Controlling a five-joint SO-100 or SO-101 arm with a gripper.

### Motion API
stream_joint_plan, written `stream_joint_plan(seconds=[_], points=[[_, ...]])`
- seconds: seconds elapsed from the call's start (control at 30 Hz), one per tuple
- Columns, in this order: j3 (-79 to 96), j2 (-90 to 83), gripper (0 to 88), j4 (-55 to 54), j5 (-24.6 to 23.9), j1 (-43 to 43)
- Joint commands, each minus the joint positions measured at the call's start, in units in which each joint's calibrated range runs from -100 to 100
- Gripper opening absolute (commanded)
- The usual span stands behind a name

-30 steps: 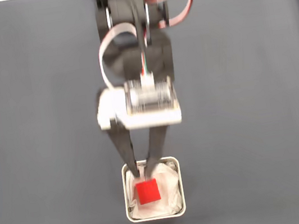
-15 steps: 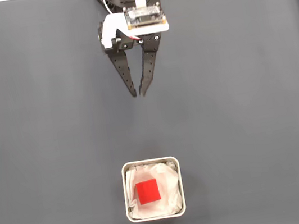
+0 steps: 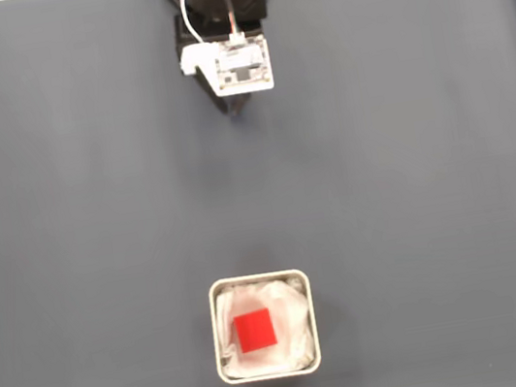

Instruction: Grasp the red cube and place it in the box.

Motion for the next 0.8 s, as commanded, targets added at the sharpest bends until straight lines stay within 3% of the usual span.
stream_joint_plan(seconds=[0.0, 0.77], points=[[0.36, -0.96, 0.0, 2.9, -0.68, -0.34], [0.45, -0.96, 0.0, 7.41, -1.32, -1.19]])
